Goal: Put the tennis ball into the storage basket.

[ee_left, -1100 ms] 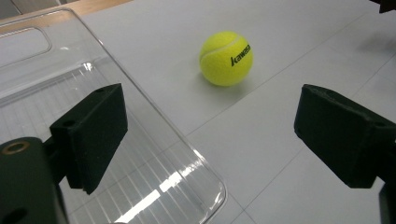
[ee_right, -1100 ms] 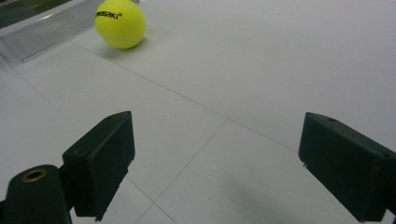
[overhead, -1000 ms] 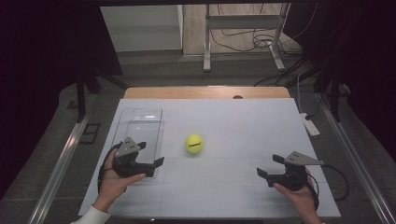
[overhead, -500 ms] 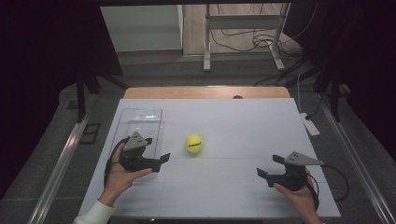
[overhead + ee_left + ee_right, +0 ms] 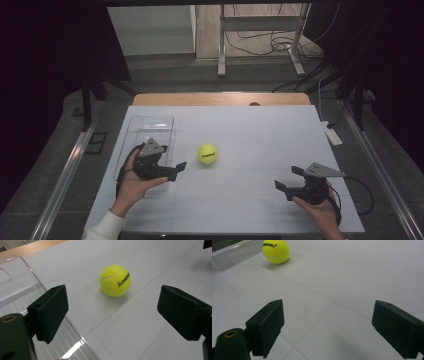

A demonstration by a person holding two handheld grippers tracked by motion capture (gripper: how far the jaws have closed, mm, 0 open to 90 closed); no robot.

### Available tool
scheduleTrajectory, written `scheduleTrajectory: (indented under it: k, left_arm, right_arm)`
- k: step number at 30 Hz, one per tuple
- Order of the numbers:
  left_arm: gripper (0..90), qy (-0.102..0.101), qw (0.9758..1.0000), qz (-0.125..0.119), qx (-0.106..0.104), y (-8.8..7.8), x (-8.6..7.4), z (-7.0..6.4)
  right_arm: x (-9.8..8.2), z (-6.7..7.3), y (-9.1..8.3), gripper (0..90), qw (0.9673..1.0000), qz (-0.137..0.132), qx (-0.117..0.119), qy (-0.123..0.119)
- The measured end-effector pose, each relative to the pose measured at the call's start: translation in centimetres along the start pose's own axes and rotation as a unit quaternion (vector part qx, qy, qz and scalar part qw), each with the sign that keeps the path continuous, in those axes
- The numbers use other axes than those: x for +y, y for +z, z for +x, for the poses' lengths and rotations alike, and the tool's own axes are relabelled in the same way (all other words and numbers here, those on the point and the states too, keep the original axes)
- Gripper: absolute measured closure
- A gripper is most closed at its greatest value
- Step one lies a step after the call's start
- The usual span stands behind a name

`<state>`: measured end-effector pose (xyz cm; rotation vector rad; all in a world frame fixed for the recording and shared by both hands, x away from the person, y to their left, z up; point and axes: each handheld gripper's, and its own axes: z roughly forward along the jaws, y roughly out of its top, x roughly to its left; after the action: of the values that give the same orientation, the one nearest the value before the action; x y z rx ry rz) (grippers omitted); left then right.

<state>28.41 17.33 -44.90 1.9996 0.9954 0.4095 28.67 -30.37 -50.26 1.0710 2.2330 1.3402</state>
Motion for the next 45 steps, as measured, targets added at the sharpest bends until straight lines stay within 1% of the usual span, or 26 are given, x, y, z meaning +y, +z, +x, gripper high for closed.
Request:
scheduleTrajectory:
  k: [12, 17, 27, 30, 45]
  left_arm:
    - [10.6, -0.003, 1.0, 0.004, -0.003, 0.7, 0.7, 0.0]
    - [10.6, 0.001, 0.9999, 0.01, -0.004, 1.3, 1.0, -0.1]
    - [10.4, 0.002, 0.9999, 0.012, -0.009, 1.9, 1.7, -0.3]
    - [10.5, 0.002, 0.9999, 0.011, -0.009, 2.0, 1.8, -0.3]
    - [10.3, 0.001, 0.9997, 0.023, -0.011, 3.0, 2.3, 0.0]
  right_arm:
    - [0.0, 0.0, 0.0, 11.0, 1.0, 0.001, 0.0, 0.0]
    - [-0.1, 0.0, 0.1, 11.0, 1.0, 0.002, 0.001, 0.0]
    - [-0.1, -0.1, 0.1, 11.0, 1.0, 0.002, 0.0, 0.0]
    - [-0.1, -0.1, 0.1, 11.0, 1.0, 0.002, 0.0, 0.001]
    - [-0.1, -0.1, 0.1, 11.0, 1.0, 0.004, 0.0, 0.0]
